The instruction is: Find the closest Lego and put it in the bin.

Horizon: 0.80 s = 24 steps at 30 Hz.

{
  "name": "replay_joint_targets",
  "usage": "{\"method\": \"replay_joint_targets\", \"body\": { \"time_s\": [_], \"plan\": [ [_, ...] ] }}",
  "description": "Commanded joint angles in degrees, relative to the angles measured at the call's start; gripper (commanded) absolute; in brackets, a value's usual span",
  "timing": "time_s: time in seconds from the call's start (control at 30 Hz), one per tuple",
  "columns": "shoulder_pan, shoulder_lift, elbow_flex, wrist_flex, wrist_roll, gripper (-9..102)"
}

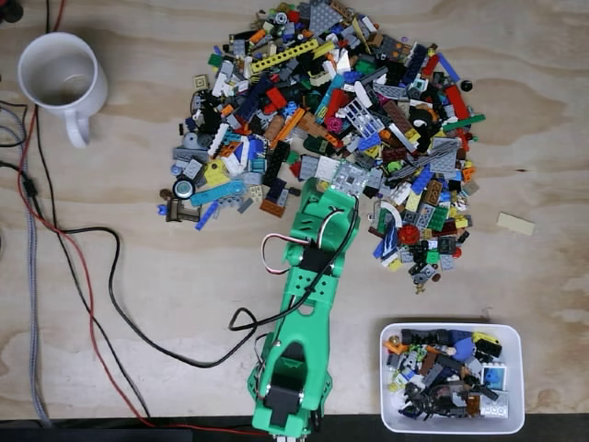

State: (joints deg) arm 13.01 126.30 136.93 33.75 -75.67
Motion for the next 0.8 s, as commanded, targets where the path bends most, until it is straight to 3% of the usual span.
{"method": "replay_joint_targets", "body": {
  "time_s": [0.0, 0.53, 0.77],
  "plan": [
    [3.08, 0.97, 0.53, 1.14, 6.24, 20],
    [5.19, 0.18, -0.26, 1.14, 5.98, 20],
    [18.81, -8.09, -9.23, 11.51, 9.67, 17]
  ]
}}
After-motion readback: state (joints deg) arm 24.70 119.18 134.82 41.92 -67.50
